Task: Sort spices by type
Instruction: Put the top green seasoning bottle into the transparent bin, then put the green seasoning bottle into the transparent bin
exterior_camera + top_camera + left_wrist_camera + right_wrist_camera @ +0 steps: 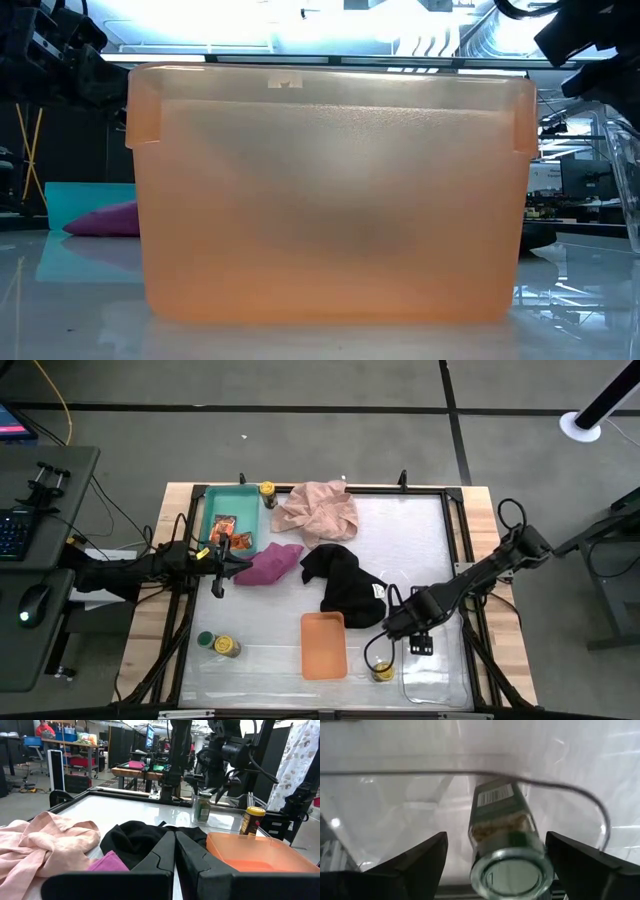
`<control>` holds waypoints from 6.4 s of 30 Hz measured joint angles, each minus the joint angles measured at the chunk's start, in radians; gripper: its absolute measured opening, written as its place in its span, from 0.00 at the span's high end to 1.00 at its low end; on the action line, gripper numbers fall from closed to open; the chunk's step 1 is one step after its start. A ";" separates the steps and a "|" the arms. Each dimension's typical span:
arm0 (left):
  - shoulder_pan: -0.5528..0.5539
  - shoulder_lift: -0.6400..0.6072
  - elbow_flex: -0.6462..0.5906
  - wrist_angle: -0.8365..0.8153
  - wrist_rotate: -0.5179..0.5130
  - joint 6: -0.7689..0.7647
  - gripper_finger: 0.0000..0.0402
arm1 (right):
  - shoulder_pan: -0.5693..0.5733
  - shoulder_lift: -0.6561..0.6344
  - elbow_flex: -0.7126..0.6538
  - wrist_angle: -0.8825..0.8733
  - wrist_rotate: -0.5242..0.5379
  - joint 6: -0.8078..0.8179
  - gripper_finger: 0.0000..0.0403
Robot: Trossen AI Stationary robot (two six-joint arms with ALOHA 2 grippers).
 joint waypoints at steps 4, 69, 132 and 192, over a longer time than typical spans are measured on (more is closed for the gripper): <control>0.000 0.000 0.000 0.000 0.000 0.000 1.00 | 0.000 -0.033 0.000 -0.012 -0.015 -0.005 0.17; -0.108 0.616 0.835 -1.137 0.515 -0.285 0.59 | -0.680 -0.043 0.176 0.719 0.026 0.006 0.17; -1.010 1.124 0.794 -1.043 -0.015 -0.798 0.22 | -0.636 -0.043 0.176 0.585 0.275 -0.136 0.17; -0.690 1.028 0.984 -1.137 -0.358 -0.610 0.58 | -0.496 -0.163 0.176 0.528 0.308 -0.054 0.17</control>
